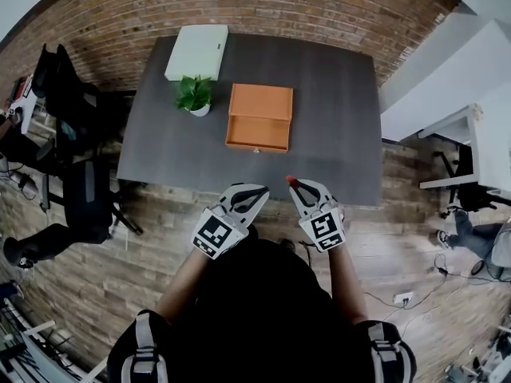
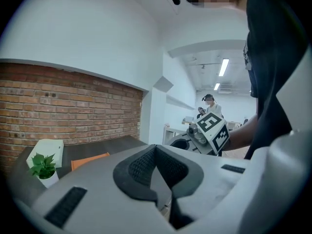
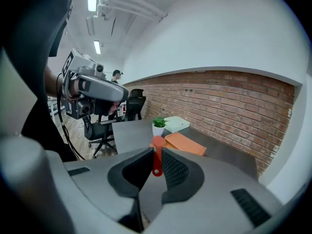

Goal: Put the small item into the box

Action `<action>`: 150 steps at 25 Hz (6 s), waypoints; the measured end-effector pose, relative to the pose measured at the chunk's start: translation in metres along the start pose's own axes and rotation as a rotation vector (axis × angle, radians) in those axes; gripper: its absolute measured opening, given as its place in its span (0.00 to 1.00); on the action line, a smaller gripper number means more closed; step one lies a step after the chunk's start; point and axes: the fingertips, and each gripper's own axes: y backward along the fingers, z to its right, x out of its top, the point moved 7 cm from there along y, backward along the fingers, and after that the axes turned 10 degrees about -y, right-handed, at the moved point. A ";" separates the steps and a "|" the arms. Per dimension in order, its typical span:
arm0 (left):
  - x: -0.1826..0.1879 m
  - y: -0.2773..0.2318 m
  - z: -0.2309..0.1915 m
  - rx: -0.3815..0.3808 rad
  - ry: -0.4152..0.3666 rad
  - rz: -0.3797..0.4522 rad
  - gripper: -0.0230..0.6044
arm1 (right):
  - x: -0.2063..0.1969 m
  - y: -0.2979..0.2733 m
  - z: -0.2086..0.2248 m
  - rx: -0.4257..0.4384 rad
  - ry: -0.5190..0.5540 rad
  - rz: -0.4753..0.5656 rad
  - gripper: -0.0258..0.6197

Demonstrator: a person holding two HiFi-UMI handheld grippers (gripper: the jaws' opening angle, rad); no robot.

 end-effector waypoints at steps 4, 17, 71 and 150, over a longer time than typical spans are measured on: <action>-0.006 0.001 -0.031 -0.038 -0.009 0.016 0.07 | 0.013 -0.024 -0.007 -0.027 -0.016 -0.003 0.14; -0.025 0.027 -0.097 -0.049 0.004 0.051 0.07 | 0.046 -0.079 -0.023 -0.069 0.000 -0.023 0.14; -0.067 0.026 -0.164 0.209 0.150 -0.054 0.07 | 0.040 -0.204 0.064 0.109 0.142 -0.200 0.14; -0.087 0.028 -0.173 0.249 0.153 -0.185 0.07 | -0.066 -0.344 0.084 0.136 0.093 -0.566 0.14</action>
